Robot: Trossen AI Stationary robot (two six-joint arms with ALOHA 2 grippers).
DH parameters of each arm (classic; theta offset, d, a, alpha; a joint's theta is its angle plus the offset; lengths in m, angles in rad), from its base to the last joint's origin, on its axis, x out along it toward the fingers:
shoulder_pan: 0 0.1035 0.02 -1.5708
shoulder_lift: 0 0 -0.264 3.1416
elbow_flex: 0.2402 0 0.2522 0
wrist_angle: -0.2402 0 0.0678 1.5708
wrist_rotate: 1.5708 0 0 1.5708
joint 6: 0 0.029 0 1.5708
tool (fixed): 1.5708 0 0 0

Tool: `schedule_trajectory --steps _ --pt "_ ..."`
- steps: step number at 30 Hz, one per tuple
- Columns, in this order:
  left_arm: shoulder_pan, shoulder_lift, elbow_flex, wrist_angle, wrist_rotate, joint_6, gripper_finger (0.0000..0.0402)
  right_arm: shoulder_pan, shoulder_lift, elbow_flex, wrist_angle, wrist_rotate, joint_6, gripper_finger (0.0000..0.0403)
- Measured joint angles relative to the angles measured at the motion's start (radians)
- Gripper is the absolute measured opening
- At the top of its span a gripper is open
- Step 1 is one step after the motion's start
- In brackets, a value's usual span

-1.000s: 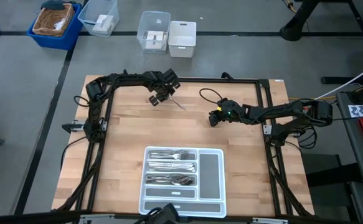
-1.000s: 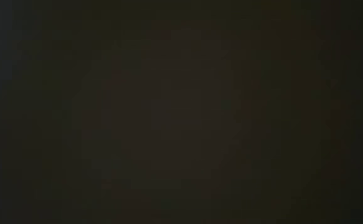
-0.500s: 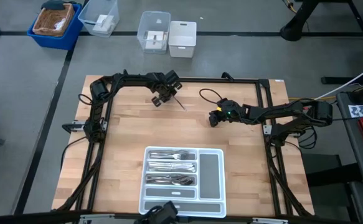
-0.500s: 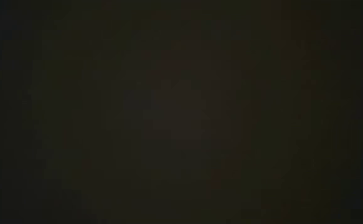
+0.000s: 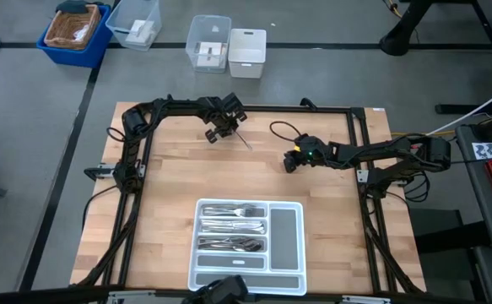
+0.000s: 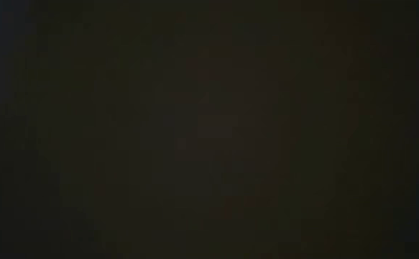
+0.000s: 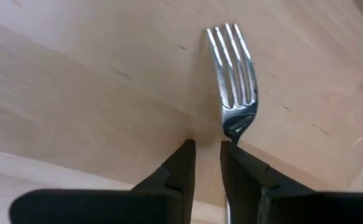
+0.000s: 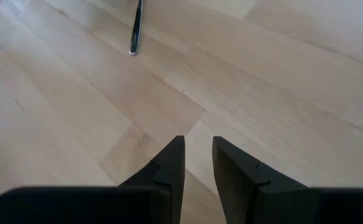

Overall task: Sort silverware
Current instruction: Put the silver fork into the top section of the white silverware tray

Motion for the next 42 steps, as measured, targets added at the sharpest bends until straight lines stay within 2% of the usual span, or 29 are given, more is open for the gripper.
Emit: schedule_trajectory --steps 3,9,20,25,35,42 --pt "-0.004 0.005 0.023 0.0 0.0 0.002 0.0064 0.0 0.0 0.0 -0.014 0.001 0.0 0.0083" --pt "-0.014 0.006 0.049 0.11 0.002 -0.024 0.0064 0.0 0.0 0.0 -0.015 0.011 -0.003 0.0083" --pt "-0.014 0.005 0.048 0.096 -0.081 -0.023 0.0064 0.0 0.0 0.0 -0.014 0.019 -0.022 0.0083" --pt "-0.014 0.005 0.048 0.087 -0.127 -0.024 0.0048 0.0 0.0 0.0 -0.014 0.019 -0.022 0.0083" --pt "-0.014 0.005 0.048 0.07 -0.123 -0.006 0.0004 0.0 0.0 0.0 -0.014 0.017 -0.022 0.0083" --pt "-0.04 0.005 0.049 0.228 -0.109 0.012 0.0007 0.0 0.0 0.0 -0.014 0.009 -0.022 0.0083"
